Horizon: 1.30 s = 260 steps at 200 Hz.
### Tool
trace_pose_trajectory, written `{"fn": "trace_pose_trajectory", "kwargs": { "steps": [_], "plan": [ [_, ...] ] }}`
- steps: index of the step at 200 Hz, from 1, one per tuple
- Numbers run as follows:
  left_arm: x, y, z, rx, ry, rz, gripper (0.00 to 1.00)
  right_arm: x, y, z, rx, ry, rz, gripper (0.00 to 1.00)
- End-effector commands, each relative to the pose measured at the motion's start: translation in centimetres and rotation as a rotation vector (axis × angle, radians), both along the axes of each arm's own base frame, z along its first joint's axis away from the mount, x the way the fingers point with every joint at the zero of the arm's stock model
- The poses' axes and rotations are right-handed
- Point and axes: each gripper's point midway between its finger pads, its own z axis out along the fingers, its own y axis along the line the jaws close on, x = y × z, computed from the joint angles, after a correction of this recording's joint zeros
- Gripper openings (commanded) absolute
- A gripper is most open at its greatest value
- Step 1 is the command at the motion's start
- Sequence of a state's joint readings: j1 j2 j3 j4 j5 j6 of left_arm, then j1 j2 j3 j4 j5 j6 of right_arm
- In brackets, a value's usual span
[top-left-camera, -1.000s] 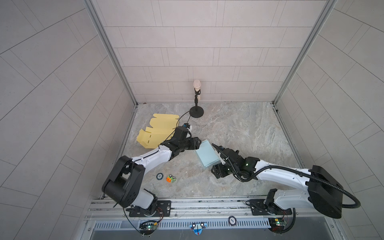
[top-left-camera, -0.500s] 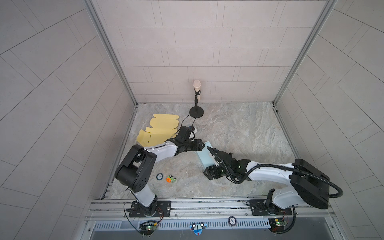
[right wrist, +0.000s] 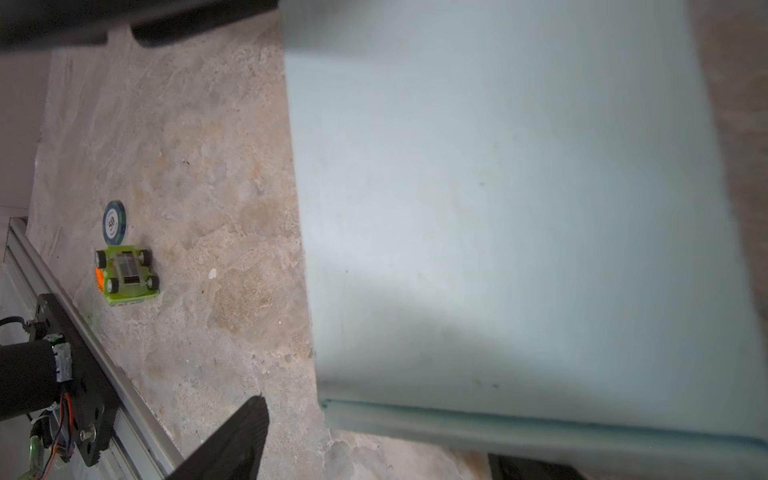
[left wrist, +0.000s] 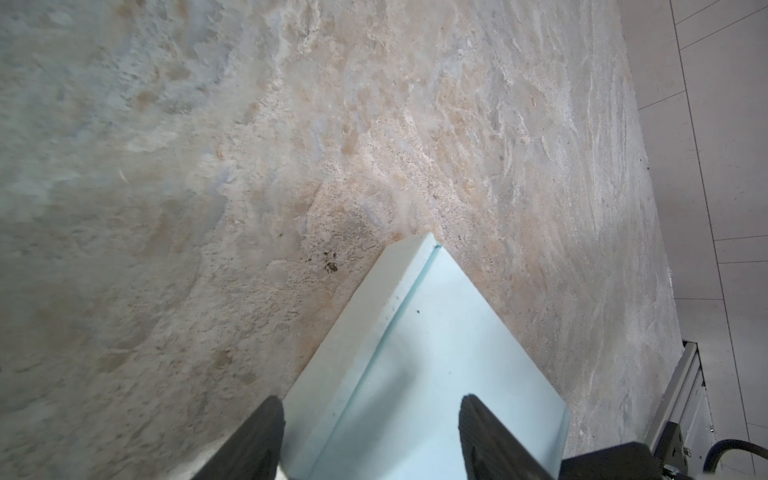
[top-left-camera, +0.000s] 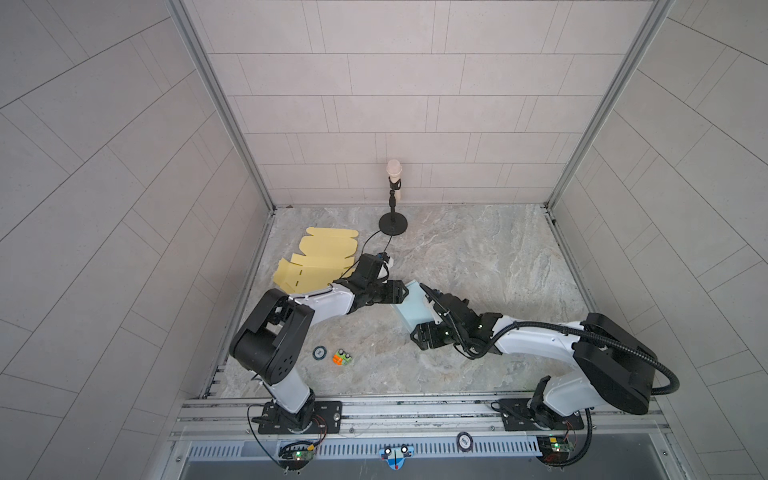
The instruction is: Fold the paper box
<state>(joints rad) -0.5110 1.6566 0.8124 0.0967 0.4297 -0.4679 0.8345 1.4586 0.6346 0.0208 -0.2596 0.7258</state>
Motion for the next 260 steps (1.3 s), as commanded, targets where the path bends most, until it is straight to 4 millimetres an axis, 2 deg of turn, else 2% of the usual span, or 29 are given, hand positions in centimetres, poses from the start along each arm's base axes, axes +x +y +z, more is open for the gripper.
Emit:
{"fn": "trace_pose_trajectory", "kwargs": {
  "steps": [1,69,118,174,260],
  "plan": [
    [-0.8,-0.5,0.7,-0.036,-0.015,-0.011,0.69,0.6,-0.9,0.9,-0.005,-0.018,-0.008,0.83],
    [-3.3,-1.8,0.6,0.004,-0.022,-0.061,0.63,2.4,-4.3,0.6,-0.054,-0.020,-0.063,0.83],
    [-5.0,-2.3,-0.1,0.021,-0.004,-0.087,0.60,3.8,-6.4,0.5,-0.075,-0.025,-0.112,0.83],
    [-5.7,-3.3,-0.1,0.005,-0.005,-0.098,0.59,5.1,-6.8,1.1,-0.086,-0.046,-0.125,0.83],
    [-4.8,-5.0,1.2,-0.023,-0.028,-0.119,0.54,6.9,-6.9,1.6,-0.090,-0.064,-0.146,0.83]
  ]
}}
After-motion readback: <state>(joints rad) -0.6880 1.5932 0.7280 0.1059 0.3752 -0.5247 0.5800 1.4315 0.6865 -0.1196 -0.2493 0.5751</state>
